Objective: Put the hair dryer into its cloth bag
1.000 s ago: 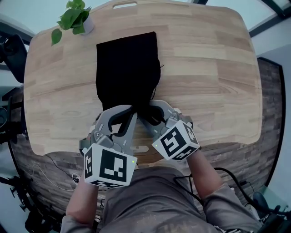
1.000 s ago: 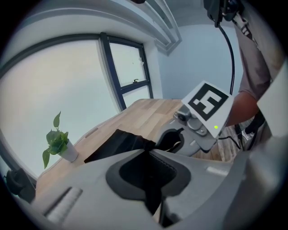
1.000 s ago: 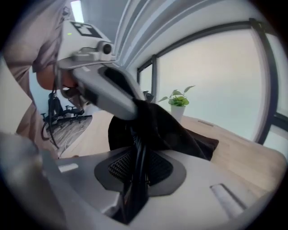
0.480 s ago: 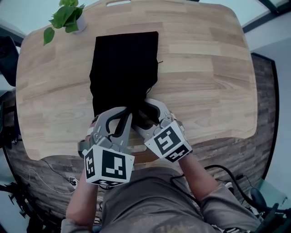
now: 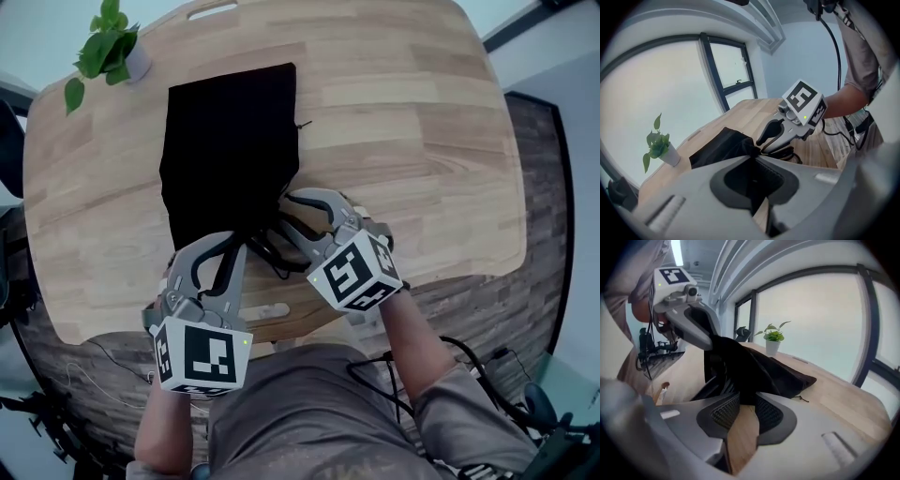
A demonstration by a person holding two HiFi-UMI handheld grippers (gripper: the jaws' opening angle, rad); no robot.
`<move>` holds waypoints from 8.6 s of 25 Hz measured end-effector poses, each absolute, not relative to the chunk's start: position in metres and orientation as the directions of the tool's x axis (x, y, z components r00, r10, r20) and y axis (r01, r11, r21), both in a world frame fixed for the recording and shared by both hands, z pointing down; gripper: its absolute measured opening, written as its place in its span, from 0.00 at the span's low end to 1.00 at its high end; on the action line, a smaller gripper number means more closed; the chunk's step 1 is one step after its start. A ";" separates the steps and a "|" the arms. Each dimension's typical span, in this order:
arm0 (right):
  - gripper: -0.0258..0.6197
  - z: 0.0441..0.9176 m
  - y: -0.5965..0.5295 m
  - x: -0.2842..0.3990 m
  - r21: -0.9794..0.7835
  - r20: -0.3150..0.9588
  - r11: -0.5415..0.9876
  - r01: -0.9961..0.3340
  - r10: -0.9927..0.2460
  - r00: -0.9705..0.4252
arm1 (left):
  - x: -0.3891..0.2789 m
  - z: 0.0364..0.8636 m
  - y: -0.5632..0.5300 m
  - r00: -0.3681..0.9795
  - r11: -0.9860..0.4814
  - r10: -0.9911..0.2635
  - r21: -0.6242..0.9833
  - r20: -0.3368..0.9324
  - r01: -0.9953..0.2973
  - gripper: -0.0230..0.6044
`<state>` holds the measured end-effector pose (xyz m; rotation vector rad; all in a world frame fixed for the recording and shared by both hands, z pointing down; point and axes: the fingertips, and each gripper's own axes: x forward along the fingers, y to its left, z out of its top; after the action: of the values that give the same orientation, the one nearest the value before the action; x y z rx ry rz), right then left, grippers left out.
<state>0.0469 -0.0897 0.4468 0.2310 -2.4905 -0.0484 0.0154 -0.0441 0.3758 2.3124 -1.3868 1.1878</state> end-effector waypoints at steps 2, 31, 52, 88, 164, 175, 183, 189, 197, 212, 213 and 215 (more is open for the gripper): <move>0.23 0.452 -0.092 0.045 0.122 0.603 0.985 -0.120 -0.170 -0.780 | 0.017 0.375 -0.045 0.240 -0.547 -0.651 -0.226 0.720 -0.806 0.07; 0.10 0.429 -0.040 0.095 0.360 0.679 0.915 0.181 -0.124 -0.724 | 0.016 0.380 -0.017 0.248 -0.559 -0.653 -0.235 0.716 -0.795 0.20; 0.34 0.425 0.013 0.072 0.112 0.671 0.994 -0.006 -0.080 -0.737 | -0.056 0.388 0.012 0.181 -0.377 -0.742 -0.178 0.646 -0.909 0.25; 0.08 0.454 0.016 0.054 0.105 0.681 0.947 -0.302 -0.290 -0.672 | -0.076 0.460 0.012 0.459 -0.390 -0.593 0.263 0.661 -0.882 0.07; 0.08 0.134 0.049 -0.062 0.201 0.005 0.825 -0.529 -0.540 -0.841 | -0.119 0.107 0.082 -0.001 0.028 -0.991 -0.204 -0.132 -0.978 0.04; 0.08 0.131 0.049 -0.060 0.193 -0.025 0.832 -0.520 -0.526 -0.850 | -0.106 0.111 0.075 0.035 -0.008 -0.994 -0.241 -0.106 -0.971 0.04; 0.08 0.134 0.047 -0.053 0.199 -0.020 0.830 -0.521 -0.528 -0.849 | -0.096 0.115 0.070 0.047 -0.022 -0.994 -0.242 -0.097 -0.970 0.04; 0.08 0.134 0.043 -0.045 0.197 -0.023 0.823 -0.533 -0.539 -0.842 | -0.089 0.117 0.066 0.055 -0.032 -0.995 -0.244 -0.087 -0.969 0.04; 0.08 0.137 0.039 -0.035 0.199 -0.025 0.815 -0.544 -0.551 -0.834 | -0.080 0.121 0.062 0.061 -0.042 -0.995 -0.239 -0.074 -0.970 0.04; 0.08 0.138 0.031 -0.019 0.190 -0.035 0.810 -0.555 -0.559 -0.828 | -0.063 0.122 0.050 0.073 -0.056 -0.995 -0.249 -0.061 -0.967 0.04; 0.08 0.138 0.031 -0.019 0.190 -0.034 0.810 -0.555 -0.560 -0.828 | -0.062 0.122 0.050 0.075 -0.058 -0.995 -0.251 -0.061 -0.966 0.04; 0.08 0.138 0.030 -0.017 0.191 -0.035 0.809 -0.556 -0.560 -0.828 | -0.060 0.122 0.049 0.078 -0.060 -0.995 -0.254 -0.059 -0.965 0.04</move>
<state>-0.0175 0.0302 0.1376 0.9152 -2.9659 -0.3021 -0.0598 0.0491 0.1219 2.4600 -2.2933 0.2222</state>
